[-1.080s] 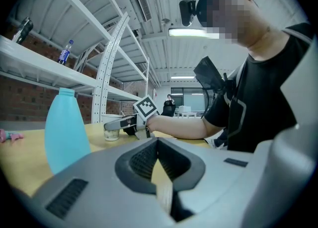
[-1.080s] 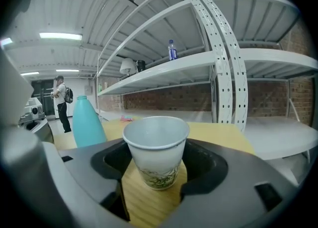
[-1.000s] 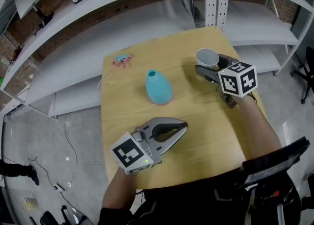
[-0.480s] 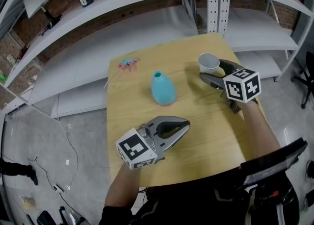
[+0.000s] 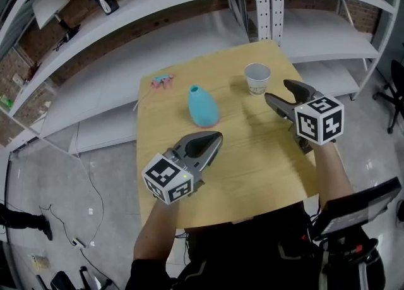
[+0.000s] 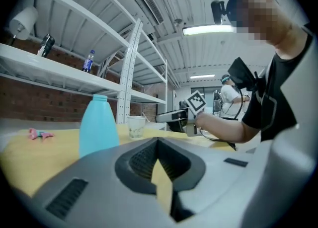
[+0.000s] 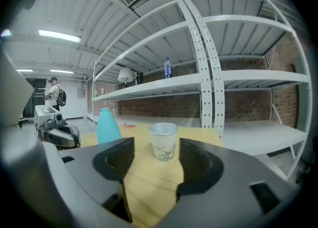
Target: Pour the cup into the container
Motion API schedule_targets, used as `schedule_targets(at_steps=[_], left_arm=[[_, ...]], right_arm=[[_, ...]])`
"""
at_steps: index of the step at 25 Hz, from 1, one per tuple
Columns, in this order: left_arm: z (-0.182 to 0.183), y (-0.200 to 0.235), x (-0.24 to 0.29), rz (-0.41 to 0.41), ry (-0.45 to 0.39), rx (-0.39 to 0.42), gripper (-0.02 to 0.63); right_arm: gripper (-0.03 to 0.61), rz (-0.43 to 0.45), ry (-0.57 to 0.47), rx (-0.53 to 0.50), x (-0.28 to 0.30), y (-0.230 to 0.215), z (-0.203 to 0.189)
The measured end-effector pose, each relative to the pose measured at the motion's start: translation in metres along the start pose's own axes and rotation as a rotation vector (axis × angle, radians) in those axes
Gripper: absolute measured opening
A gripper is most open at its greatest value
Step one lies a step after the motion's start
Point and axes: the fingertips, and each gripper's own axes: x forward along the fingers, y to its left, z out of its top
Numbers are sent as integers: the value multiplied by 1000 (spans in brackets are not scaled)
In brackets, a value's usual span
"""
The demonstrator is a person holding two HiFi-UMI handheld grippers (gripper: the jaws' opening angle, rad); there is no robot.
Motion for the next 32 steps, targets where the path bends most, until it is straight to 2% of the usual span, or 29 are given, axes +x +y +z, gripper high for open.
schedule_targets(at_steps=[3,5,8,10,14,20,24,29,32], left_arm=[[11,-3,-6,68,-44,30,2],[18,-12,-18,122,-79,52,2],[34,-33,-49,199,-170,20,2],[44,-52,-66,226,-199,11,2],[47,-101,-90,275,-184,51,2],[42,-179,-131,352,-219,0,2],[26,-248,-154,435,-147,72,2],[26,-350,-187,412,-195,25,2],[26,-402,-211,418,-174,62,2]], right_arm=[[47,6,-97,-2,-25,17,12],[11,23,-117,-28,-42,36,11],[3,48,-122,-47,-67,61,5],[2,59,-131,-43,-87,75,3],[3,75,-160,-37,-135,100,-4],[2,113,-163,-32,-216,147,-27],[2,128,-184,-41,-281,176,-43],[2,128,-183,-59,-371,212,-62],[3,125,-188,-91,-420,235,-66]])
